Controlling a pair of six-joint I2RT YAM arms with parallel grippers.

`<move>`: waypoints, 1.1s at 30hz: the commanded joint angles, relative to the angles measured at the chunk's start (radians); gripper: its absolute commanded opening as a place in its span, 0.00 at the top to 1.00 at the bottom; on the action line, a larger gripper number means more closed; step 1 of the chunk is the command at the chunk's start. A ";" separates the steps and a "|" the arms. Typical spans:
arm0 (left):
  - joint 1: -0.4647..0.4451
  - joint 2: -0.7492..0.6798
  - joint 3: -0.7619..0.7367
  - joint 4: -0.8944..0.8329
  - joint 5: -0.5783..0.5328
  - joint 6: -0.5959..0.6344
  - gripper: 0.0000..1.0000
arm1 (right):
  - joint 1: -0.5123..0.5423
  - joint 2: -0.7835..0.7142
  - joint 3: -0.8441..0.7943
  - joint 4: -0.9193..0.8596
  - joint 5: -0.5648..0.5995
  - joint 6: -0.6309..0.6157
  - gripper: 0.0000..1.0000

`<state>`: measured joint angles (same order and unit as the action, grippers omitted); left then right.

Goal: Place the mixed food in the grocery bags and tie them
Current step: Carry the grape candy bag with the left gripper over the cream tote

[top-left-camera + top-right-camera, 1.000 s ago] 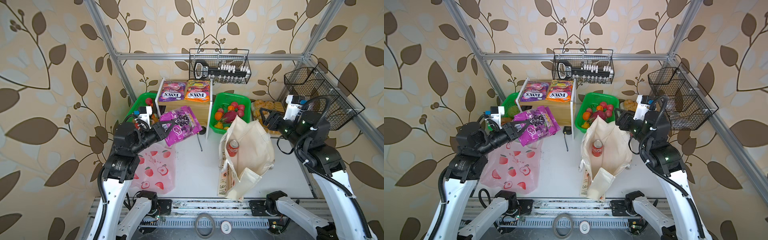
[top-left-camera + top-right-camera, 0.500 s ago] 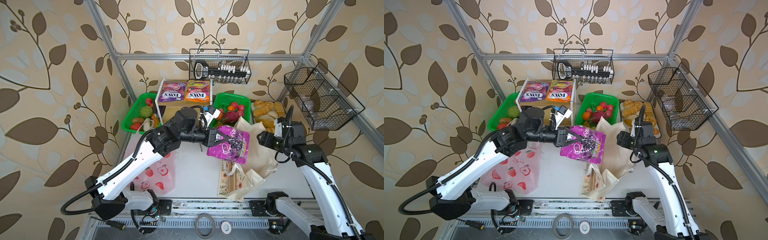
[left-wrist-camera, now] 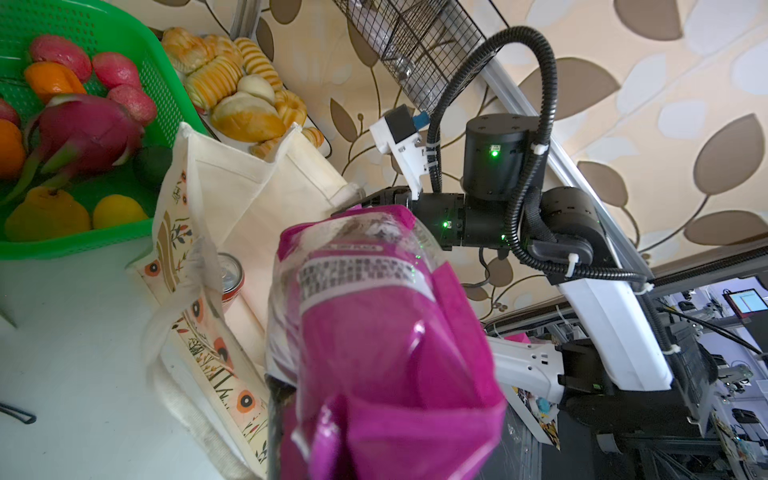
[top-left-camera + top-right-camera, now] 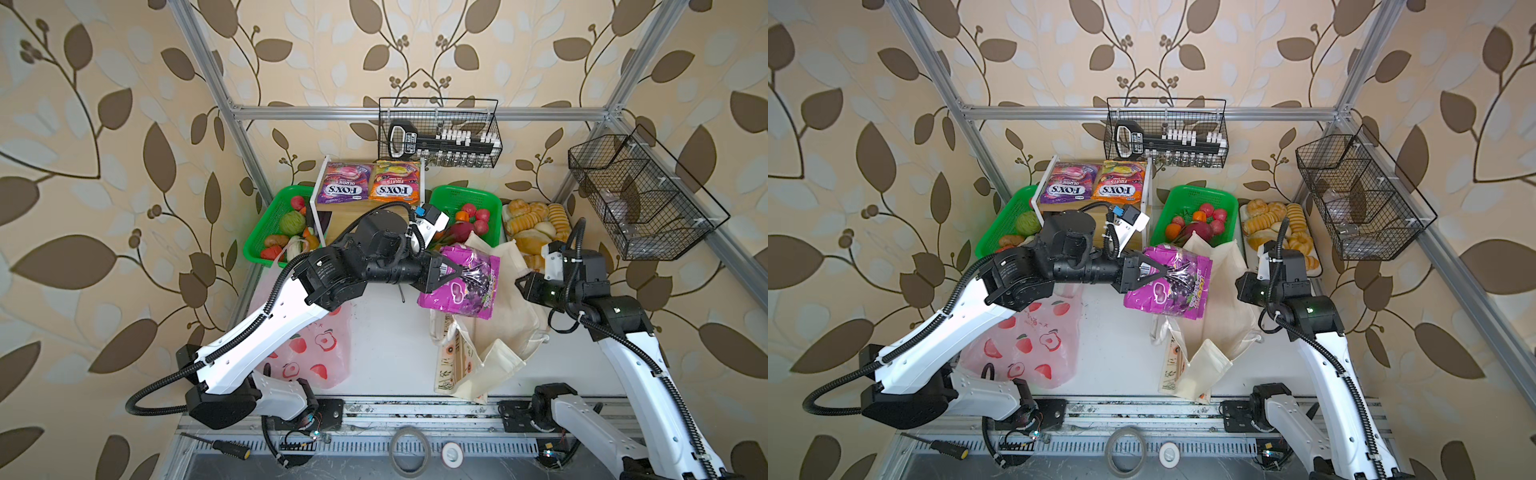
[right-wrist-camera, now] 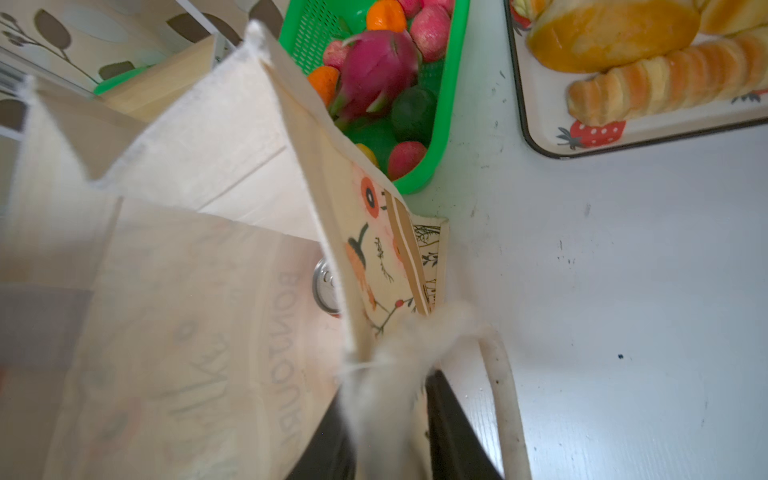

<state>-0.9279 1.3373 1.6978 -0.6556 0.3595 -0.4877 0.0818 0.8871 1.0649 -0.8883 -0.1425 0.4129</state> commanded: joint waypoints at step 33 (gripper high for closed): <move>-0.136 0.565 0.559 -0.640 -0.026 -0.024 0.99 | 0.192 -0.010 0.053 0.143 0.011 0.132 0.99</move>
<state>-1.0489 1.8877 2.1918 -1.2549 0.2909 -0.4995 0.2611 0.8764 1.0760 -0.7807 -0.1722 0.5312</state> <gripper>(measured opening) 0.138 0.049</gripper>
